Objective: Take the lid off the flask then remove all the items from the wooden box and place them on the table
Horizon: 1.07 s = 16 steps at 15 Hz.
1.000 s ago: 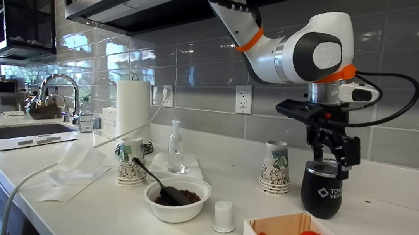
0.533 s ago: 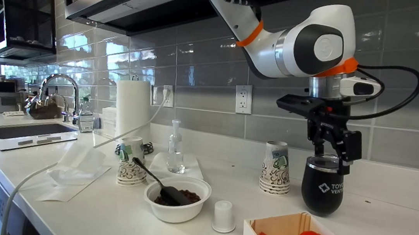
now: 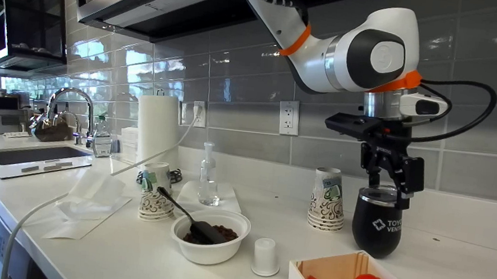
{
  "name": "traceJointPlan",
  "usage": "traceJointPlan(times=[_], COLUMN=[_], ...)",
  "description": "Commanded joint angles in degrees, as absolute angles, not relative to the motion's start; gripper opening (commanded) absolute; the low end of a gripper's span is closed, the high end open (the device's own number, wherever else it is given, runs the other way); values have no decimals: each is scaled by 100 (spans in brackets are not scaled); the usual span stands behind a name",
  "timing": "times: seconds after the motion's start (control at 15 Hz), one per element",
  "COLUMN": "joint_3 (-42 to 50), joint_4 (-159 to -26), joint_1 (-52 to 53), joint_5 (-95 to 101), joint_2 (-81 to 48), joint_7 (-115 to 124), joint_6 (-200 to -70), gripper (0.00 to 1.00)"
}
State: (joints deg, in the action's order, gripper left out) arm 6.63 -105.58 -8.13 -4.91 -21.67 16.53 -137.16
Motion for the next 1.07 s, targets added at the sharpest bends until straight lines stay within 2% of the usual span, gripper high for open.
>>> traceJointPlan(times=[0.0,0.33,0.47,0.6,1.0], joint_3=[760,823,844,865,893], joint_4=[-10523,-10537,-10557,-10578,-10611], joint_1=[-650,-564,-555,-550,-549], joint_5=[-424,-334,-326,-320,-326], joint_2=[-2278,-2259,-2230,-2199,-2170], joint_7=[1803,1894,1911,1933,1947], joint_6=[-13764,-13750,-13753,-13743,-13759], gripper=[63,63,97,100,100])
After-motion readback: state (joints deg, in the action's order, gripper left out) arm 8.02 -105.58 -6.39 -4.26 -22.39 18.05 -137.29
